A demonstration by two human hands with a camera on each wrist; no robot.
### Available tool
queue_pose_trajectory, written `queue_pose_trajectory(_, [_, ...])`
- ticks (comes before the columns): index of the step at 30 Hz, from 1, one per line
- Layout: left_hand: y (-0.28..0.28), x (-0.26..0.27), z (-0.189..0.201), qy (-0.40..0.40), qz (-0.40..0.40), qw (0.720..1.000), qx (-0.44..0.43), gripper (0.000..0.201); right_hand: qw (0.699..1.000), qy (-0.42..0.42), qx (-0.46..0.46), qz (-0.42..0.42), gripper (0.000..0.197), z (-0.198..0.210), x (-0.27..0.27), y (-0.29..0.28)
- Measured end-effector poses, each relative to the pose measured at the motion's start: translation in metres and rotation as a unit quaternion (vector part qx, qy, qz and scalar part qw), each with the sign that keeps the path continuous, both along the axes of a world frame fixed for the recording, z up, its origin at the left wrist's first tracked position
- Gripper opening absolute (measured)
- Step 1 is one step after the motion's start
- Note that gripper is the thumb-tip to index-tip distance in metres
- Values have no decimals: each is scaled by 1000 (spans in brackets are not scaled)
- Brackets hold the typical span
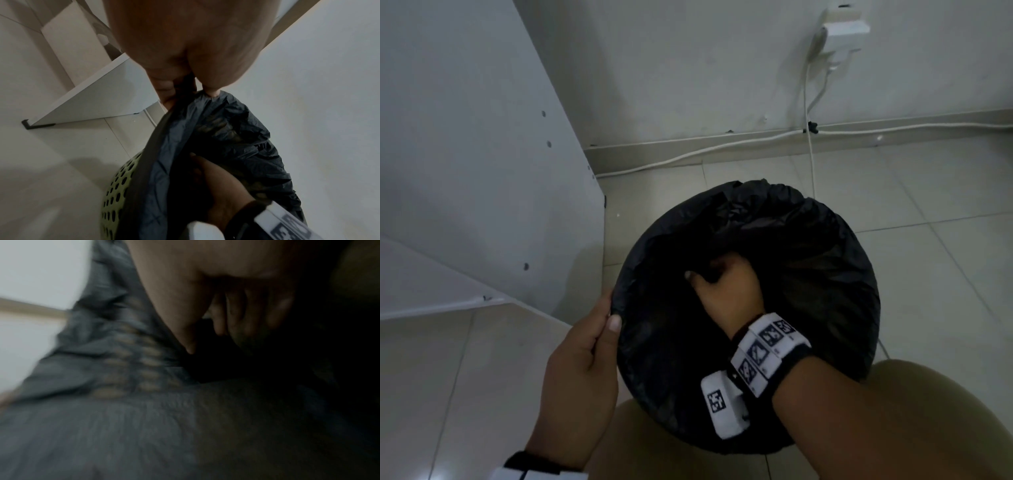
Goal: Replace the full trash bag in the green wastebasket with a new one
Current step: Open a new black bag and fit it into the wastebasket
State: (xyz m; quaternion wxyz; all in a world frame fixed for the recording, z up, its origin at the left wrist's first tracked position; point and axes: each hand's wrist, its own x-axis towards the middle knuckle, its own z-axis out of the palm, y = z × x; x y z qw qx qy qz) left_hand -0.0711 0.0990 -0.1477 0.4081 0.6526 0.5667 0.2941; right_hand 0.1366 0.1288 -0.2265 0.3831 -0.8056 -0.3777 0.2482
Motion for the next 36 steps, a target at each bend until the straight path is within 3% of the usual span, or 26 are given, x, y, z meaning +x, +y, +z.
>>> queue_pose_trajectory(3, [-3,-1,0,1,-3,1000,5,40,980,-160,-70,99,65,-3,4,15])
queue_pose_trajectory(4, [-4,-2,0,4,-4,1000,7,40,966,-160,-125,160,72,-5,6,22])
queue_pose_trajectory(6, [-6,-2,-1,4,-2,1000,9,40,938,-81,-229,249,85,-15,12,36])
queue_pose_trajectory(8, [-7,-1,-1,4,-2,1000,8,40,917,-29,-285,277,101,-31,17,44])
queue_pose_trajectory(11, [-6,-1,-2,5,-5,1000,7,40,906,-35,-310,284,112,-43,18,48])
queue_pose_trajectory(15, [-1,-1,-2,9,12,1000,12,38,924,-66,-258,274,84,-32,22,37])
queue_pose_trajectory(19, [5,1,0,26,9,999,25,38,974,-87,-136,157,47,-11,22,4])
queue_pose_trajectory(22, [4,4,3,32,-7,999,34,38,972,-146,-35,179,47,7,11,-3])
queue_pose_trajectory(25, [1,5,2,26,-15,999,33,39,933,-204,-106,277,73,10,4,14])
queue_pose_trajectory(28, [-4,3,2,30,-24,999,32,40,906,-114,-213,347,90,-15,8,36])
queue_pose_trajectory(30, [-6,2,0,33,-16,999,30,39,899,-76,-257,346,98,-28,13,40])
queue_pose_trajectory(33, [-6,-2,-3,33,-1,999,20,41,905,-58,-248,341,75,-18,13,33])
queue_pose_trajectory(36, [-2,1,-2,56,-1,998,35,40,918,-129,-209,313,39,25,14,16])
